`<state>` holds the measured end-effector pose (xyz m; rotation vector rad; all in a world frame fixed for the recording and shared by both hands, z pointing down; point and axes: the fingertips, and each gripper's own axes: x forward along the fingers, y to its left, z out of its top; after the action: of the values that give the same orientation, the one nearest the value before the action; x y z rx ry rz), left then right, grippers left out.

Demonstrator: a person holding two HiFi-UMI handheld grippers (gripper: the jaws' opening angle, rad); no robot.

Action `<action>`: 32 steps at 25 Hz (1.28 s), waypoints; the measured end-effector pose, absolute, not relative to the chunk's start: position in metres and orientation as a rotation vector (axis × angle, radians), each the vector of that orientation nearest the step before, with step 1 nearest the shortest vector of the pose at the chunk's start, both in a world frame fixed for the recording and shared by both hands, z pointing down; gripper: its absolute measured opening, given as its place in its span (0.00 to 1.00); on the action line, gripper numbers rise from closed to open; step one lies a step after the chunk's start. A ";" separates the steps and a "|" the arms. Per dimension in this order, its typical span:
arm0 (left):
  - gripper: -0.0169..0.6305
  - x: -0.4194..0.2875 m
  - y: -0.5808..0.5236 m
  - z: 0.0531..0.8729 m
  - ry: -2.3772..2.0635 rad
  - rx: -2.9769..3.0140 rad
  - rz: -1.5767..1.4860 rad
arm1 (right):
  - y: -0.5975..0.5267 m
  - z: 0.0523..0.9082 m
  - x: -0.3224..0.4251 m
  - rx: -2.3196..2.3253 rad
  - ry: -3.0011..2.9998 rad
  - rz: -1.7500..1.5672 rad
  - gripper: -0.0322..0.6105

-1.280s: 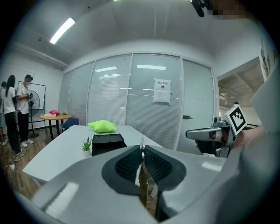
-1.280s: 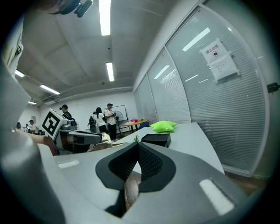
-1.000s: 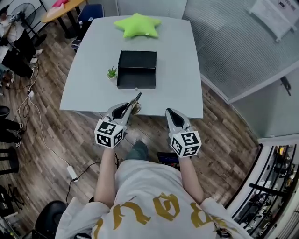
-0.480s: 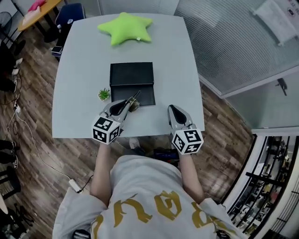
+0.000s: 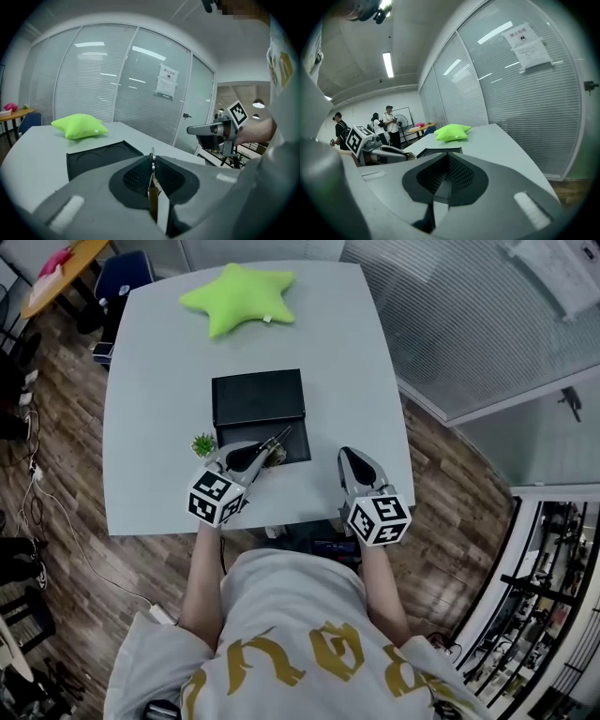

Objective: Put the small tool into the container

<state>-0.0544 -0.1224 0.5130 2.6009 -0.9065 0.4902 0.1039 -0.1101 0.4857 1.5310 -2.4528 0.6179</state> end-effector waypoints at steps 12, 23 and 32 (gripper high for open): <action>0.08 -0.048 -0.135 0.522 -0.866 2.594 0.525 | -0.140 0.515 0.091 1.424 -2.476 0.691 0.09; 0.08 -0.043 -0.147 0.552 -0.787 2.567 0.635 | -0.152 0.539 0.088 1.376 -2.433 0.754 0.09; 0.08 -0.035 -0.152 0.567 -0.747 2.551 0.652 | -0.153 0.556 0.088 1.348 -2.404 0.791 0.09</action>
<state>-0.0354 -0.1523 0.5673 2.5506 -0.7475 0.6524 0.0884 -0.1529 0.5558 1.3485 -2.4044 0.7905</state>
